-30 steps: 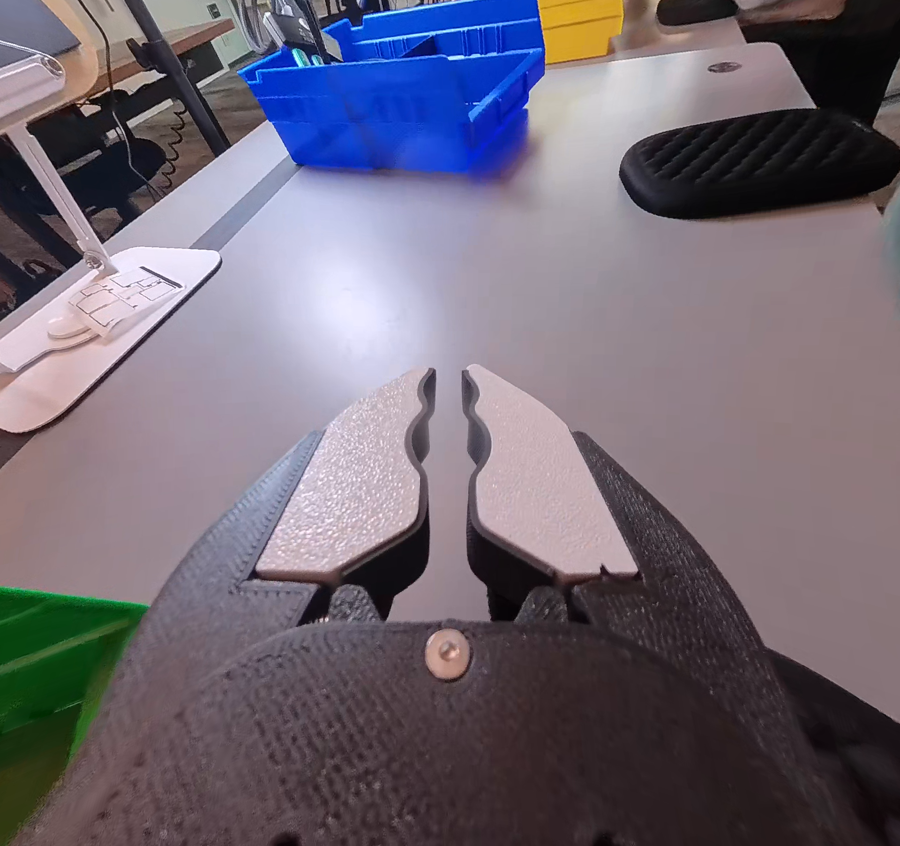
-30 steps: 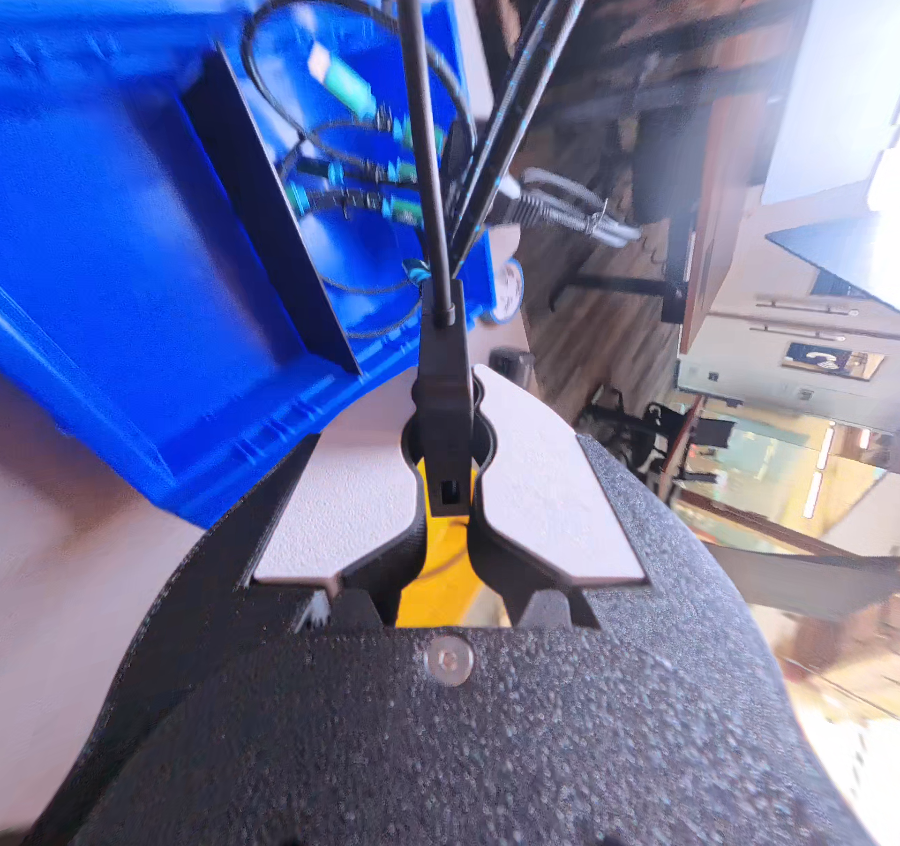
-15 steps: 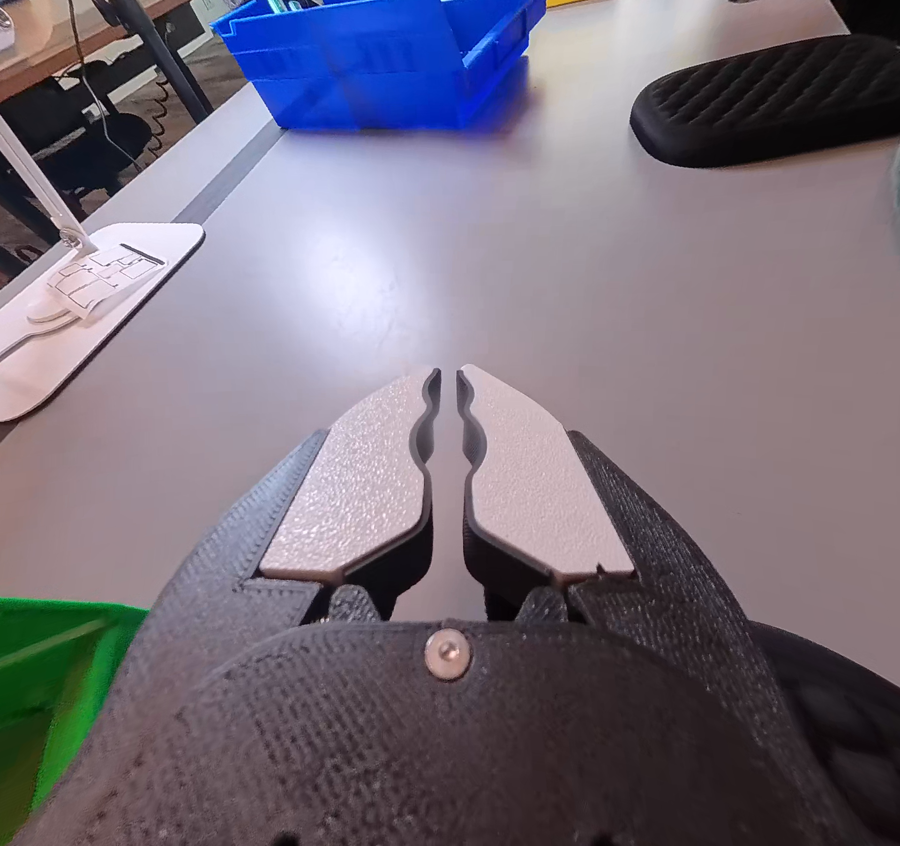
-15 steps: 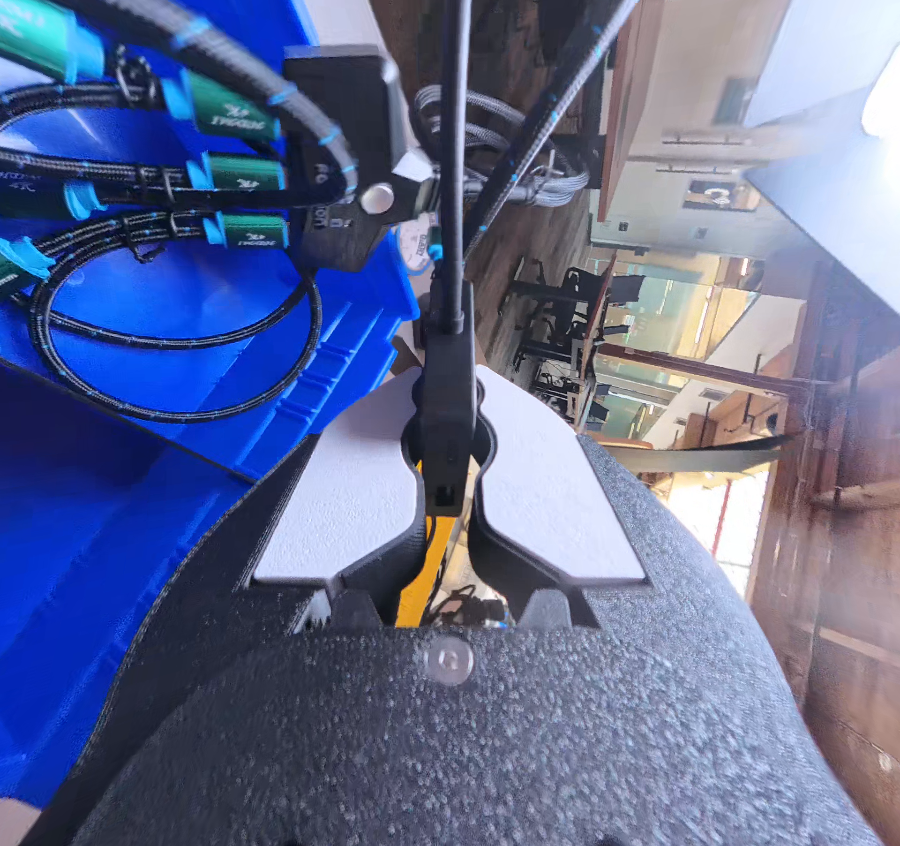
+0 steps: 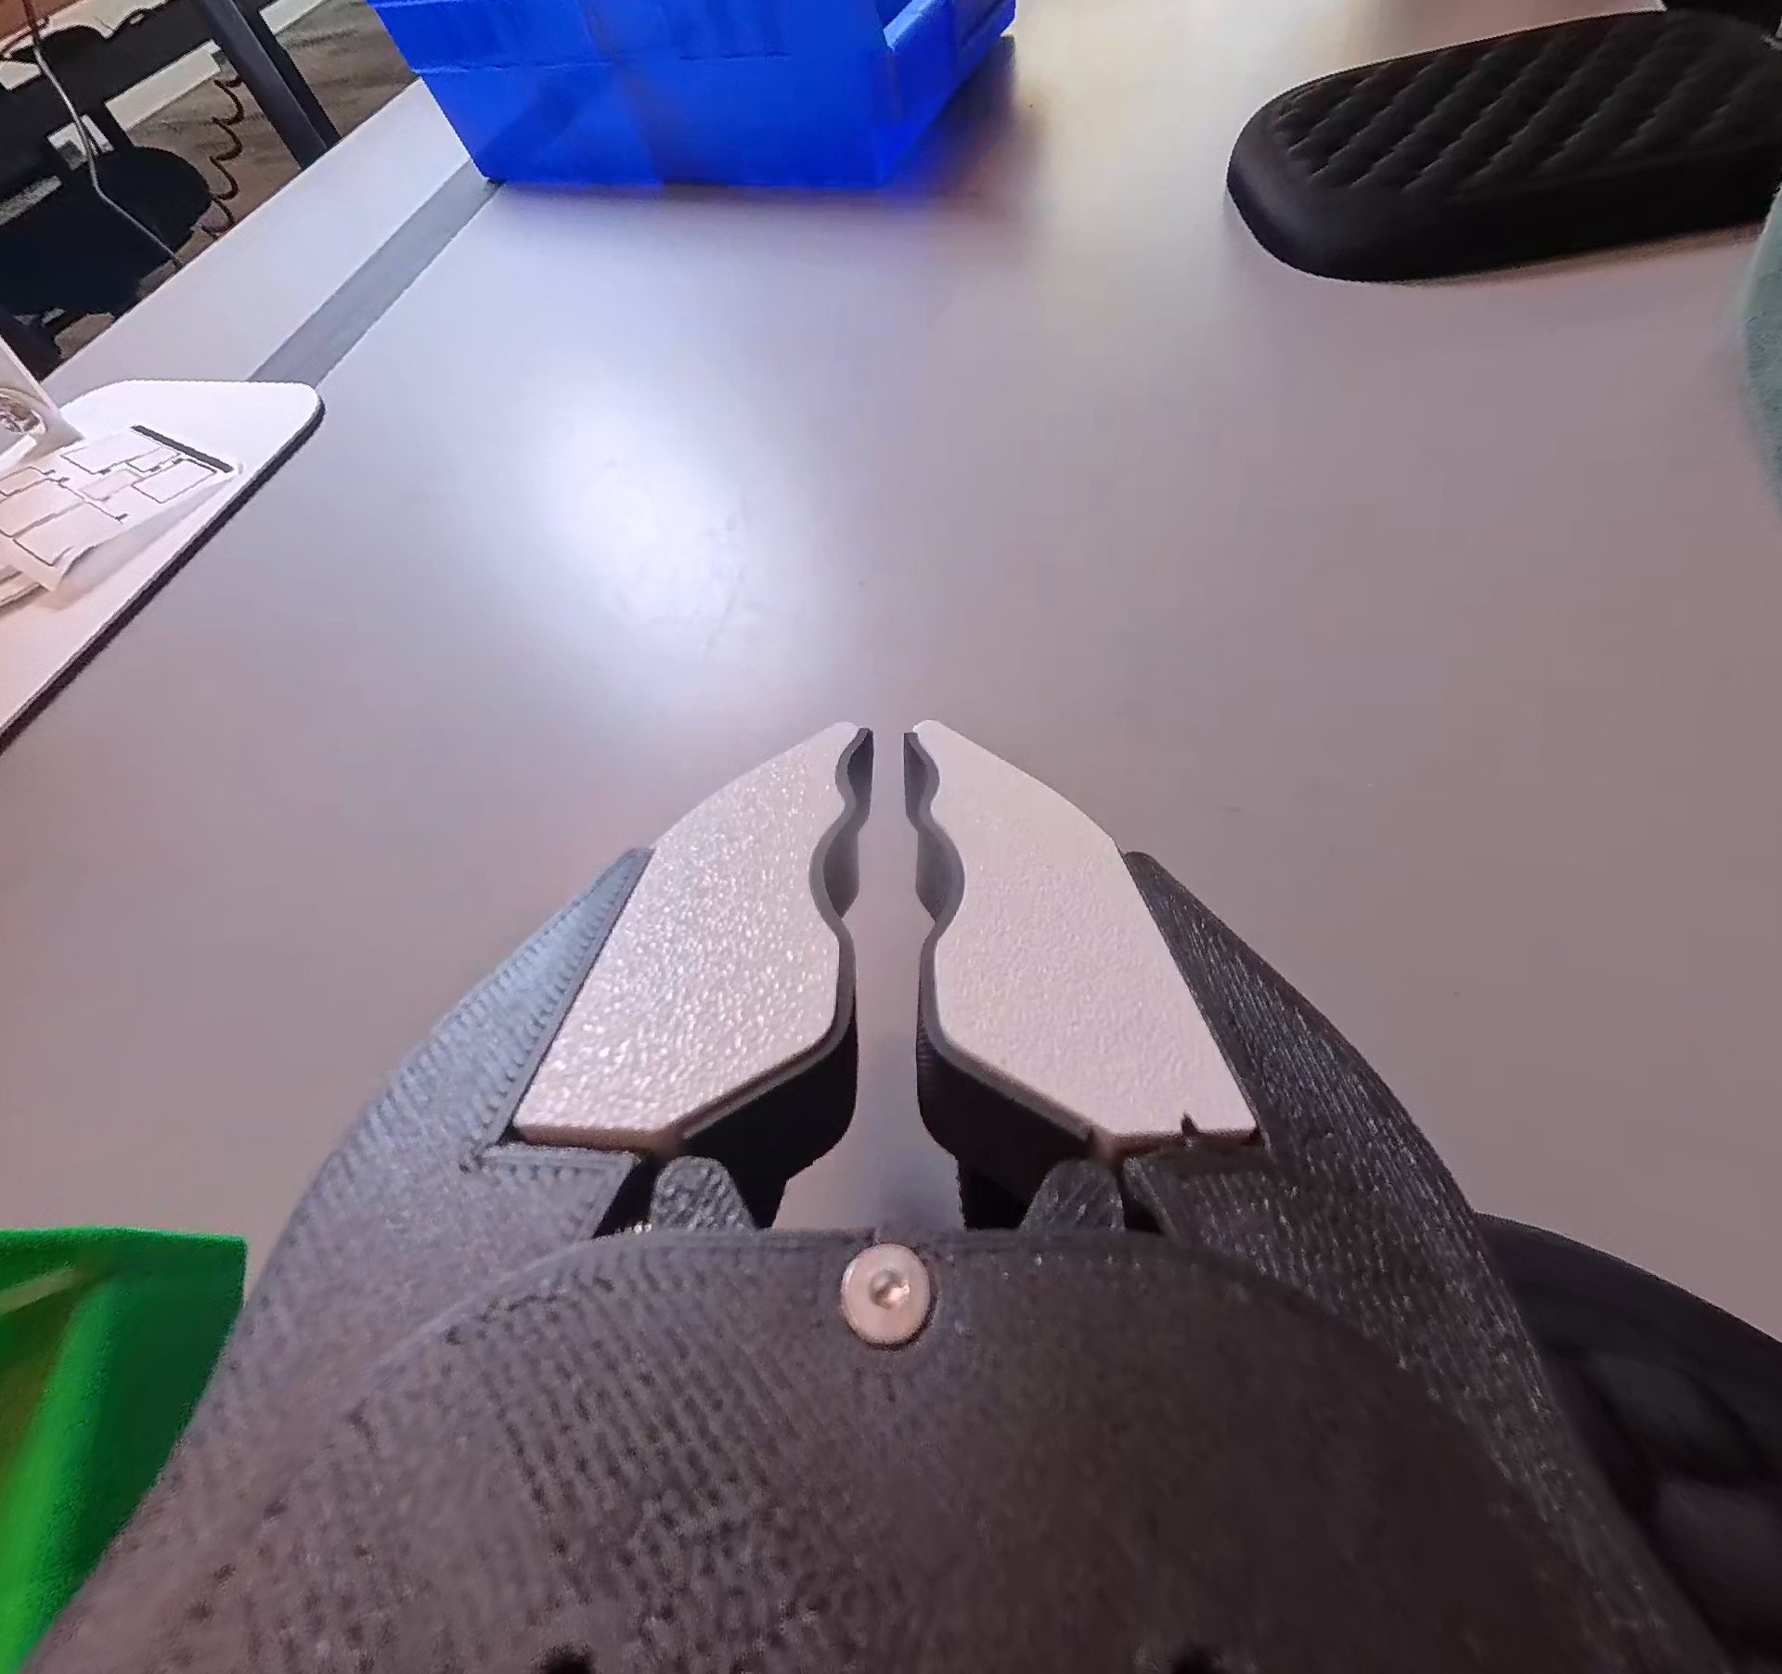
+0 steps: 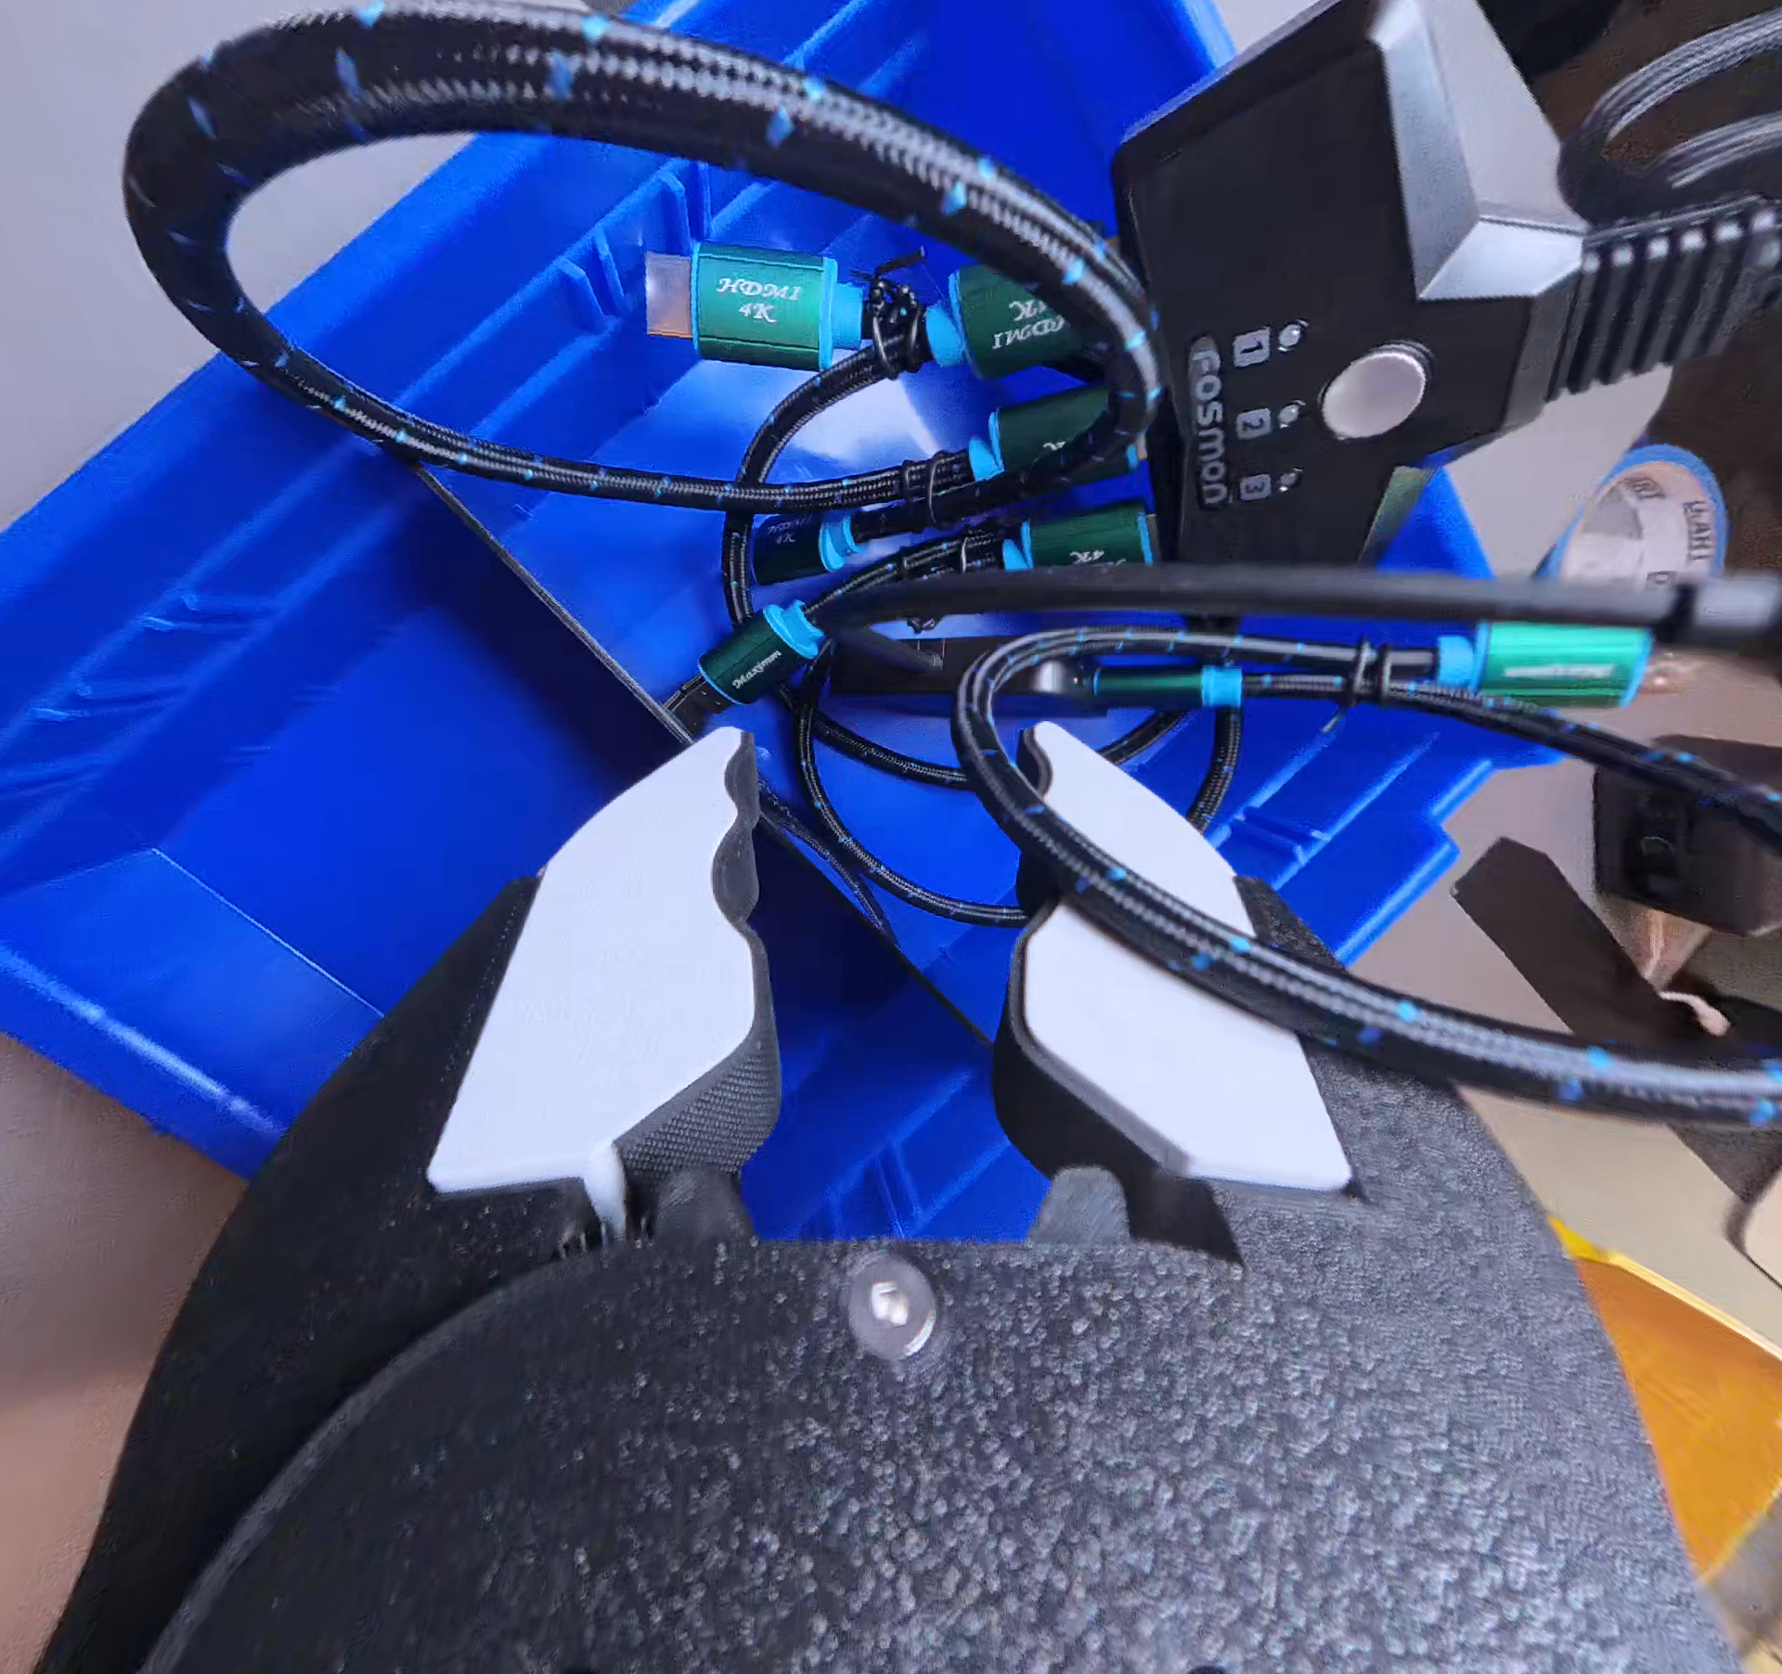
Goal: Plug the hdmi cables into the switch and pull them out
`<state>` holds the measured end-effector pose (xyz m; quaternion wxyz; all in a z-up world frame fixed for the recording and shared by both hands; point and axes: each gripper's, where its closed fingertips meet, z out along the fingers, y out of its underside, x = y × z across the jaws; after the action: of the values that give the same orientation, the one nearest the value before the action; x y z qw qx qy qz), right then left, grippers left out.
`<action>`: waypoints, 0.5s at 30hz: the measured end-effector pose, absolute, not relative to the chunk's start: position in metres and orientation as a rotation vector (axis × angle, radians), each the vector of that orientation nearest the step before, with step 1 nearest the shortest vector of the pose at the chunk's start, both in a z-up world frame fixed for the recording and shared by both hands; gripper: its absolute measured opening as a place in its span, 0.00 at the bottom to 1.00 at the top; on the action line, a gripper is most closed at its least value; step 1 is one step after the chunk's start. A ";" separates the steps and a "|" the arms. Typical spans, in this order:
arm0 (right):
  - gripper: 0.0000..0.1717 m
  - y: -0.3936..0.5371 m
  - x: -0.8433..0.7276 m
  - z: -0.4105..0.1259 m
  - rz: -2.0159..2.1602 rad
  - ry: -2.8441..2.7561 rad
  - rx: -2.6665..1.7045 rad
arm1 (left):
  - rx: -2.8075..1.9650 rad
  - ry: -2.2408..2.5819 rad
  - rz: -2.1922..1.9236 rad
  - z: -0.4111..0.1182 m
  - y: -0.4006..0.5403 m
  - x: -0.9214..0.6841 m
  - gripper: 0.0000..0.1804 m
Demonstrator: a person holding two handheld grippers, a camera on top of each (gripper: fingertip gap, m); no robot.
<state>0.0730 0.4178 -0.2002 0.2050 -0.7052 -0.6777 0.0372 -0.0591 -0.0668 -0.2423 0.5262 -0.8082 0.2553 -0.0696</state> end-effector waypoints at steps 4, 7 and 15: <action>0.28 0.412 0.076 -0.192 0.242 -1.853 -1.985 | -1.931 0.612 -0.162 -0.242 -0.067 -0.059 0.03; 0.28 0.397 0.077 -0.176 0.367 -1.814 -1.946 | -1.917 0.593 -0.160 -0.238 -0.066 -0.060 0.03; 0.32 0.320 0.101 -0.141 0.555 -1.701 -1.667 | -1.876 0.456 0.002 -0.204 -0.069 -0.096 0.05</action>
<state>0.1008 0.3200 -0.1406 0.3411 -0.6407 -0.6539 0.2135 -0.0963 -0.0685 -0.2038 0.5693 -0.7989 0.1940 0.0007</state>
